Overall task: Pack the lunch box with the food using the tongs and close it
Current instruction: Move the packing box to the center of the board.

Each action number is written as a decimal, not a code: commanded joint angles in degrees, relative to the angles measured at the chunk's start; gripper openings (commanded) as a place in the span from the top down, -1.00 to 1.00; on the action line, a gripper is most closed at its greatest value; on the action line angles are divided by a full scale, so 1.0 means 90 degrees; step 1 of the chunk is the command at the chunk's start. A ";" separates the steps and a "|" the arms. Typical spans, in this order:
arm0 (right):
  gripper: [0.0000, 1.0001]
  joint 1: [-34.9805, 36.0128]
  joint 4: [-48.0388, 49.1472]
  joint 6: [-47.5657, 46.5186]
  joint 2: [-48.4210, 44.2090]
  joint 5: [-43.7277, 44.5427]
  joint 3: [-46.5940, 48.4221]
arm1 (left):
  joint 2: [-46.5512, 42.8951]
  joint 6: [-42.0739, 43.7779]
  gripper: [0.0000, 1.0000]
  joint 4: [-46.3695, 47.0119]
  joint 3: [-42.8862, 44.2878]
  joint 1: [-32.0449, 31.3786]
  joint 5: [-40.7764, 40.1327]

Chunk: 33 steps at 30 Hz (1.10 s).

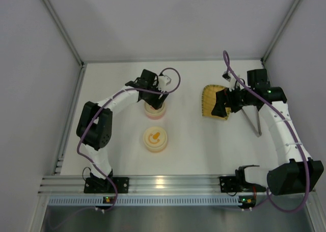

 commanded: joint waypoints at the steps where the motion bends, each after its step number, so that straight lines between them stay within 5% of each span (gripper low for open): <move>1: -0.99 -0.0118 0.0082 -0.0018 -0.0099 -0.0185 0.0171 | 0.0363 0.0210 -0.40 -0.1435 -0.0539 -0.0034 -0.0371; 14: -0.99 -0.0128 0.0072 -0.0028 -0.0069 -0.0214 0.0210 | 0.0129 0.0659 -0.28 -0.1885 -0.0784 0.0424 -0.0724; 33: -0.99 -0.0128 -0.0006 0.0002 -0.0118 -0.0253 0.0308 | -0.1511 0.2260 -0.17 -0.2832 -0.2463 0.1411 -0.0382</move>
